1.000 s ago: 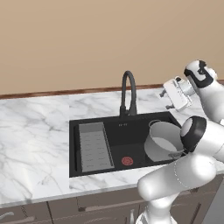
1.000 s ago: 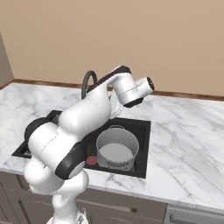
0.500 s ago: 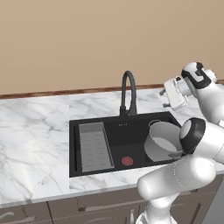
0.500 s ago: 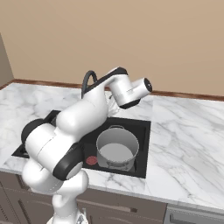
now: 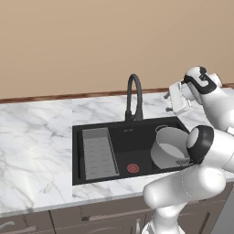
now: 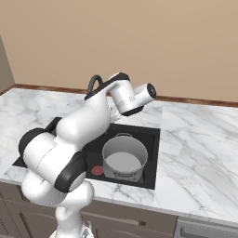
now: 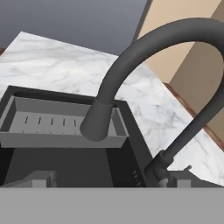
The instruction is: Pick the pot and pot and place them in the sink. Then turn on the water.
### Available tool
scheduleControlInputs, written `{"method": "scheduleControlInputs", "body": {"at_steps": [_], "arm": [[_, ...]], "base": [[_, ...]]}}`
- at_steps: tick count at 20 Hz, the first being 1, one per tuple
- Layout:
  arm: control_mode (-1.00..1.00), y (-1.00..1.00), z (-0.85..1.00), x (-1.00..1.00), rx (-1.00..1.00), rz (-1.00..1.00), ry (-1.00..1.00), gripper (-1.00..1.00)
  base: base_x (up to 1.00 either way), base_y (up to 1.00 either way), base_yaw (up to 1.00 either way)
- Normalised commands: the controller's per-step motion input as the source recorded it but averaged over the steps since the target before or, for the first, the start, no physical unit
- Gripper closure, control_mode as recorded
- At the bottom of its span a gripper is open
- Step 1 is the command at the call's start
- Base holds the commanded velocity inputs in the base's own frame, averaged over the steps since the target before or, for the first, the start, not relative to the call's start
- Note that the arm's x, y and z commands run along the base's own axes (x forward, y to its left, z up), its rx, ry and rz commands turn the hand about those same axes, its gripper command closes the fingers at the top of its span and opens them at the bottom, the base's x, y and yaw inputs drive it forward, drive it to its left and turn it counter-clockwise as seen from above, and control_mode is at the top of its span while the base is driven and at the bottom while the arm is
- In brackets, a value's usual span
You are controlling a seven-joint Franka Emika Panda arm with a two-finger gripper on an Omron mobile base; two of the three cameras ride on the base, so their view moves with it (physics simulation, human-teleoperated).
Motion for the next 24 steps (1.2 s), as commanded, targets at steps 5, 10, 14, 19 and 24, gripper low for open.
{"method": "scheduleControlInputs", "body": {"at_steps": [5,10,14,19,24], "arm": [[-1.00,0.14,0.00,0.04,0.00,0.00,0.00,-1.00],[-1.00,0.11,-0.02,0.06,0.00,0.00,0.00,-1.00],[-1.00,0.12,-0.07,0.09,0.00,0.00,0.00,-1.00],[-1.00,0.06,-0.14,0.10,0.00,0.00,0.00,-1.00],[-1.00,0.00,-0.13,0.24,0.00,0.00,0.00,-1.00]], "base": [[0.00,0.00,0.00],[0.00,0.00,0.00],[0.00,0.00,0.00],[0.00,0.00,0.00],[0.00,0.00,0.00]]}}
